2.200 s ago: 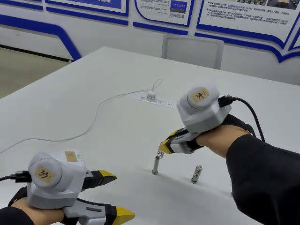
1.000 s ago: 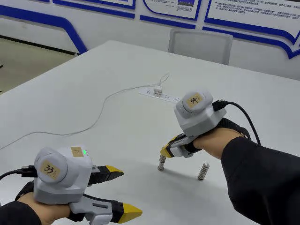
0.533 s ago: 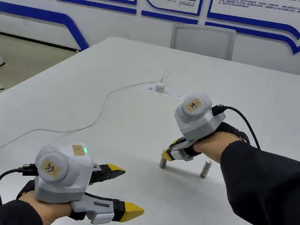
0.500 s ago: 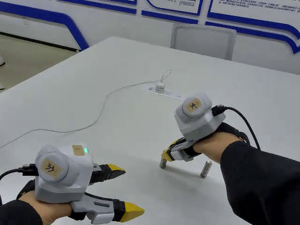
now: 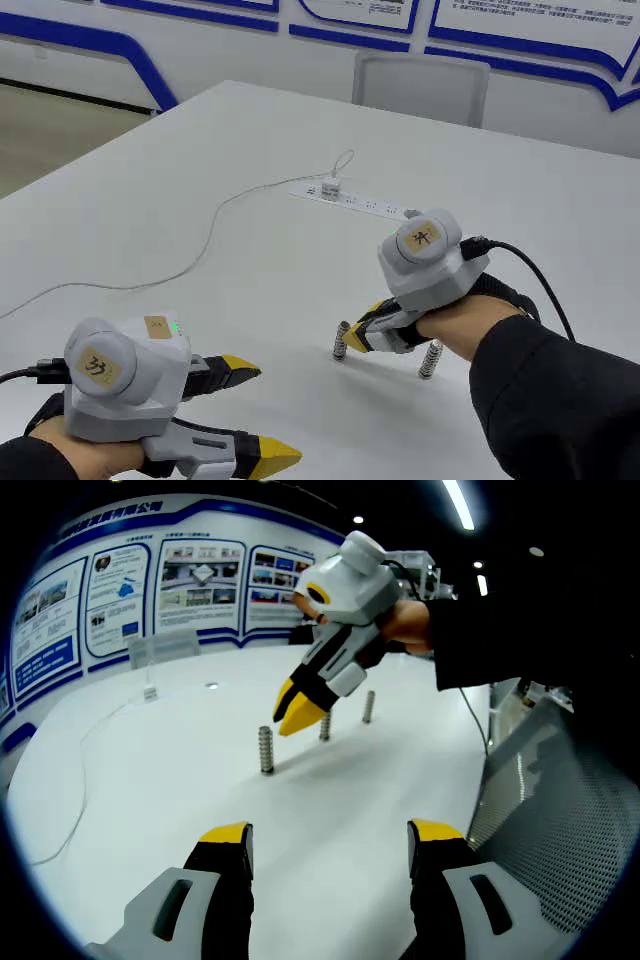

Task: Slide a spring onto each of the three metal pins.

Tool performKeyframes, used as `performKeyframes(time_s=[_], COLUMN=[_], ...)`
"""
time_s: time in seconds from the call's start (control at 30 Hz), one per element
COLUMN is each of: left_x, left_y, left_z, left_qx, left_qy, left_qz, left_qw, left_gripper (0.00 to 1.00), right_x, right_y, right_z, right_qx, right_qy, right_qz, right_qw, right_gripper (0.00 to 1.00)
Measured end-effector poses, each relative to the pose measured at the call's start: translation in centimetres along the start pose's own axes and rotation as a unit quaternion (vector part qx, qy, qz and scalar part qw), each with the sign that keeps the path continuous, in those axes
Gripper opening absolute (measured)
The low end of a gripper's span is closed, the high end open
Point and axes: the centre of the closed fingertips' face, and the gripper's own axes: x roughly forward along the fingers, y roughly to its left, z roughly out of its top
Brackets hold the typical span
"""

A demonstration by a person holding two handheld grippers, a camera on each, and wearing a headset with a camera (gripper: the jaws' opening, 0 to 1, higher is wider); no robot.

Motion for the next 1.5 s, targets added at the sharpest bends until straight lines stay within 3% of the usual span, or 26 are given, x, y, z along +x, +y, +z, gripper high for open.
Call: performKeyframes(time_s=[0.33,0.63,0.83,1.03,1.23,1.5], left_x=[-0.2,-0.5,-0.6,-0.6,-0.5,-0.3], left_y=[-0.1,-0.3,-0.2,-0.3,-0.6,-1.1], left_z=[0.6,1.8,2.5,2.5,2.5,2.4], left_qx=[0.011,0.025,0.028,0.028,0.030,0.034], left_qy=[-0.004,-0.011,-0.018,-0.017,-0.014,-0.009], left_qz=[0.000,0.001,0.003,0.002,0.001,-0.002], left_qw=[0.9999,0.9996,0.9995,0.9995,0.9995,0.9994], left_gripper=[0.65,0.65,0.66,0.66,0.67,0.68], right_x=[-4.2,-8.2,-10.8,-12.6,-14.0,-15.5], right_y=[1.7,2.7,2.4,1.6,0.4,-1.1], right_z=[-0.9,-3.5,-5.6,-8.0,-10.3,-12.0], right_qx=[0.025,0.025,0.038,0.057,0.083,0.098], right_qy=[-0.061,-0.091,-0.110,-0.120,-0.131,-0.144], right_qz=[-0.004,-0.016,-0.032,-0.051,-0.076,-0.103], right_qw=[0.9978,0.9954,0.9927,0.9898,0.9850,0.9793], right_gripper=[0.20,0.23,0.25,0.26,0.27,0.30])
